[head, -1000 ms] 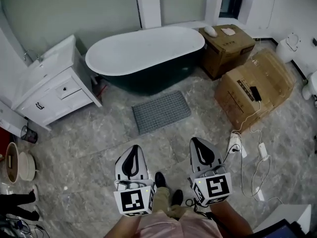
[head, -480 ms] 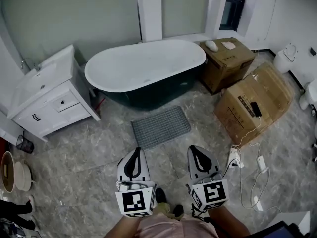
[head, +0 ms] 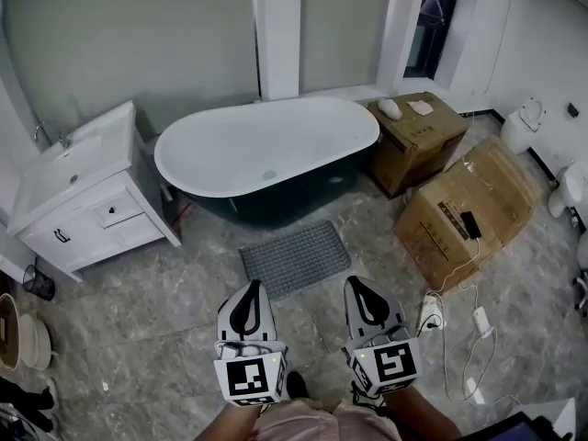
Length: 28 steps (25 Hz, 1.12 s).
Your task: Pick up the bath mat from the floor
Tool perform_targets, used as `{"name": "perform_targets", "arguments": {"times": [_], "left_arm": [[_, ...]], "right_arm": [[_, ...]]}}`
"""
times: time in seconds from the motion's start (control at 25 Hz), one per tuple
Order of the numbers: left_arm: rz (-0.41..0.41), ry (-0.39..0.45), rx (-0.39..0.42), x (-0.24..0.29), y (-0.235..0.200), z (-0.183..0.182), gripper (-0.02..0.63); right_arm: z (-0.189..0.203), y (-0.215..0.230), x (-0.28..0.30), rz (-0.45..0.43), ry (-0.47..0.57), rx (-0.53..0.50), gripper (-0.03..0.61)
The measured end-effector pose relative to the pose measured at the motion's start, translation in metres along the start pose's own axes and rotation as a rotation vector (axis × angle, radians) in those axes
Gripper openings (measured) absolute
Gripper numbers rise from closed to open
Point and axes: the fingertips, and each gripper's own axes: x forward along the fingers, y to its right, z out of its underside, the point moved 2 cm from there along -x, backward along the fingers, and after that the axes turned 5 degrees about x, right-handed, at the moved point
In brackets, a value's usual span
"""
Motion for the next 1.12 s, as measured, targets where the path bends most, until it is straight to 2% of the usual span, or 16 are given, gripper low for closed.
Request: {"name": "perform_targets", "arguments": {"times": [0.48,1.12], "left_arm": [[0.026,-0.062,-0.001,0.026,0.008,0.019,0.025],[-0.002,-0.124,0.048,0.116,0.044,0.021,0.025]], "right_arm": [[0.013,0.032,0.012,0.045,-0.028,0.023,0.017],[0.033,0.116,0.070,-0.003,-0.072,0.090,0.017]]}}
